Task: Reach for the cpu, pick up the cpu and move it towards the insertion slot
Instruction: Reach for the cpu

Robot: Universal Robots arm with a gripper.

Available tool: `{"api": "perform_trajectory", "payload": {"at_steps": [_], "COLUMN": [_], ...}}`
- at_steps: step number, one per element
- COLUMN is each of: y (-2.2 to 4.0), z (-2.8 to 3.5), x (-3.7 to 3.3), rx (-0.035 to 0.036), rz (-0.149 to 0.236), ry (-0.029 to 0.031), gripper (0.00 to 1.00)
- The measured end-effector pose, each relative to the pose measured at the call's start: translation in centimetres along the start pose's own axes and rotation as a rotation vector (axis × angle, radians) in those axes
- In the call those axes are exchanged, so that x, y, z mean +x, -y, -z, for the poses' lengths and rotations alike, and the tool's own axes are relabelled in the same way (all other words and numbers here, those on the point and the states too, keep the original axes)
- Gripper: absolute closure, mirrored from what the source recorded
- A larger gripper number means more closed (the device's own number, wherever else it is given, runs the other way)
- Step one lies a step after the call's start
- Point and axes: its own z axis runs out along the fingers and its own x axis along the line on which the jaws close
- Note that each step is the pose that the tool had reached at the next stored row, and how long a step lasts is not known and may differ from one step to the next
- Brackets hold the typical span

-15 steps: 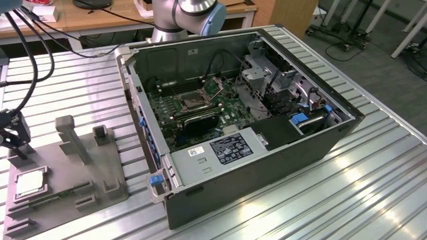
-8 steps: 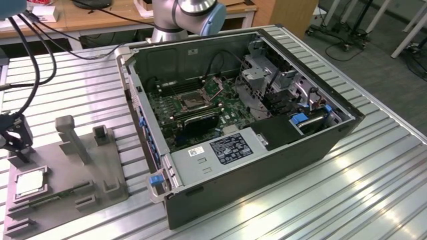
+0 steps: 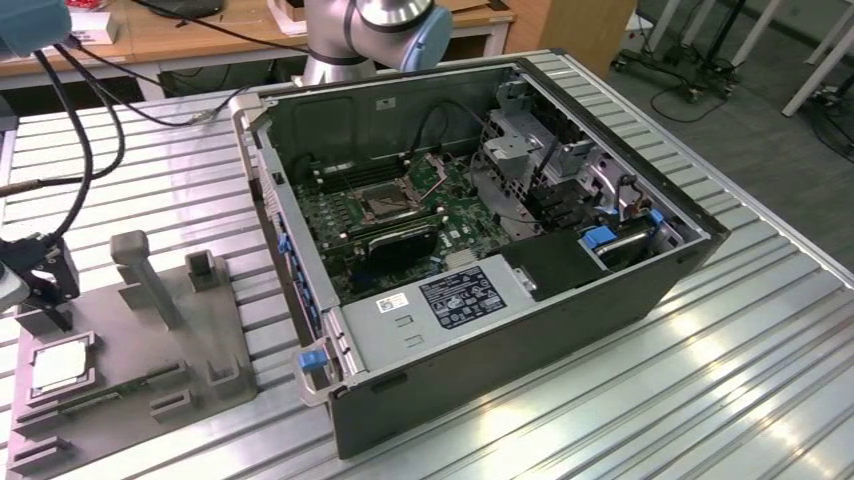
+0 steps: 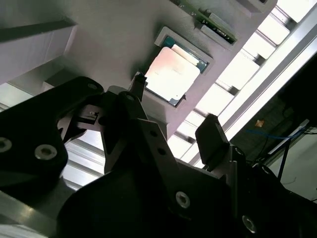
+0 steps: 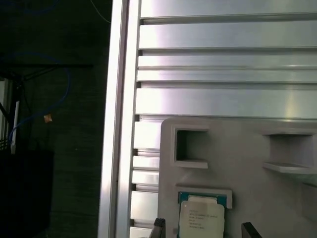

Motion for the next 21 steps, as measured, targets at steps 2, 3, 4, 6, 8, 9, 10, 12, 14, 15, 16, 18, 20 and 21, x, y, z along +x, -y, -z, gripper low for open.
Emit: {"api": "perform_trajectory", "payload": {"at_steps": [2,3,4,6,8,9,10,12,14,15,16,18,20,21], "y": [0.01,0.0,0.0,0.01,0.0,0.01,0.01,0.01,0.01,0.01,0.01,0.02,0.02,0.02], "z": [-0.33,-0.47,-0.61,-0.83,-1.08,-1.22,-1.38,-1.71,-2.06,-2.24,-2.42,-2.63,-2.63,-2.63], "x": [0.0,0.01,0.01,0.01,0.02,0.02,0.02,0.0,0.0,0.0,0.01,0.02,0.02,0.02], "rx": [0.0,0.0001,0.0,0.0,0.0001,0.0001,0.0001,0.0,0.0001,0.0002,0.0001,0.0001,0.0003,0.0003], "rz": [0.0,-0.001,-0.002,-0.003,-0.004,-0.005,-0.005,-0.005,-0.005,-0.005,-0.005,-0.005,-0.005,-0.005], "ry": [0.0001,0.0,0.0,0.0001,0.0001,0.0,0.0001,0.0001,0.0,0.0,0.0,0.0,-0.0002,-0.0003], "gripper": [0.32,0.32,0.32,0.32,0.32,0.32,0.32,0.32,0.32,0.32,0.32,0.32,0.32,0.32]}}
